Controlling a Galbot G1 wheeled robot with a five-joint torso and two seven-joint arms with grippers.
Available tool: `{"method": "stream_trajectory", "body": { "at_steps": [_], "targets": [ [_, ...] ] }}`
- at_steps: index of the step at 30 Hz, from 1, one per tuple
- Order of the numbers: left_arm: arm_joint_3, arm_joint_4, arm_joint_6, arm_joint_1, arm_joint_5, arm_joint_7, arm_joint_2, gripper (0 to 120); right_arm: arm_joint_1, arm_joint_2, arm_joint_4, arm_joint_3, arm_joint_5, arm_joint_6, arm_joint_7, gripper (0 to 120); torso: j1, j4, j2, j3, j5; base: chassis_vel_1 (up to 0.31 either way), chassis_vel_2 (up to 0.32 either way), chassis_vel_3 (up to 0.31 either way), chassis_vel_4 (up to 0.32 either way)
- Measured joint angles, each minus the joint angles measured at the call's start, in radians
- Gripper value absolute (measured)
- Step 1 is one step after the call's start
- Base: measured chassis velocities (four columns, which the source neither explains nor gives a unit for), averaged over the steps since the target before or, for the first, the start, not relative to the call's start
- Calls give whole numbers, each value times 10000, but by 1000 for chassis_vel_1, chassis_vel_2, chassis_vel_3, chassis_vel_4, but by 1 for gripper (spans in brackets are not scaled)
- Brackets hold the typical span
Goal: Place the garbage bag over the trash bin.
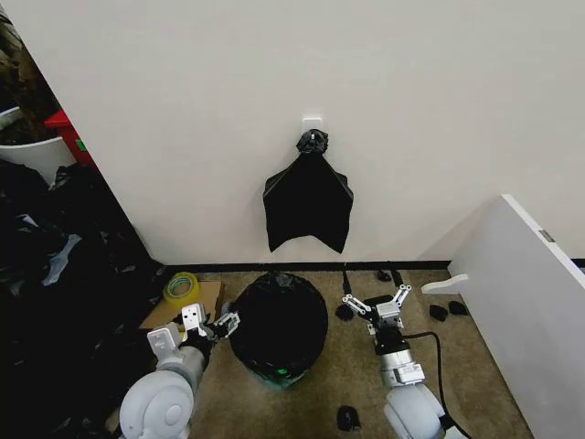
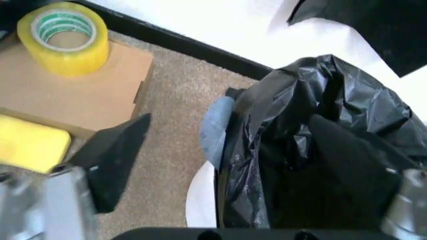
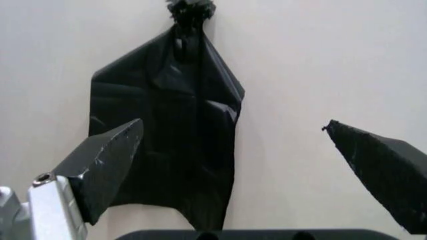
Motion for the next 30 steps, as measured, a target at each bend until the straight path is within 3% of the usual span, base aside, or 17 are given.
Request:
{"method": "stream_trajectory", "body": {
  "at_steps": [3, 4, 5, 6, 10, 11, 14, 19, 23, 30],
  "targets": [
    [-67, -127, -115, 20, -6, 23, -28, 99, -60, 3, 102, 33, 25, 10, -11, 100, 0, 0, 0, 0, 2, 0, 0, 0, 0],
    [-98, -241, -1584, 52, 1173, 766, -40, 100, -125, -3, 291, 168, 209, -20, -13, 100, 0, -2, 0, 0, 3, 0, 0, 0, 0],
    [-127, -239, -2414, 58, 1904, 1228, -49, 100, -153, -2, 423, 206, 364, -134, -13, 100, 0, -1, 0, 0, 3, 0, 0, 0, 0],
    [-127, -239, -2414, 58, 1904, 1228, -49, 100, -153, -2, 423, 206, 364, -134, -13, 100, 0, -1, 0, 0, 3, 0, 0, 0, 0],
    [-149, -585, -4079, 100, 3286, 1928, -308, 100, -280, 3, 989, 233, 1209, -938, -45, 100, 0, 0, 0, -1, 9, 0, 0, 0, 0],
    [-149, -585, -4079, 100, 3286, 1928, -308, 100, -280, 3, 989, 233, 1209, -938, -45, 100, 0, 0, 0, -1, 9, 0, 0, 0, 0],
    [-213, 60, -5708, 193, 5995, 2235, -808, 100, -753, 126, 1545, 748, 1711, -1214, -936, 100, 0, 1, 0, 0, -2, 0, 0, 0, 0],
    [-254, 141, -6090, 548, 7238, 2131, -1376, 100, -1451, 526, 2109, 1682, 1542, -1749, -1561, 100, 0, -2, 0, 0, 1, 0, 0, 0, 0],
    [-263, 260, -6972, 839, 7587, 2057, -1716, 100, -1828, 992, 2249, 2117, 1311, -1431, -1711, 100, 0, 1, 0, -1, 3, 0, 0, 0, 0],
    [-281, 193, -7788, 1324, 7710, 2270, -2013, 100, -2225, 1447, 2415, 2409, 1090, -1165, -1794, 100, 0, 0, 0, -1, 5, 0, 0, 0, 0]
  ]
}}
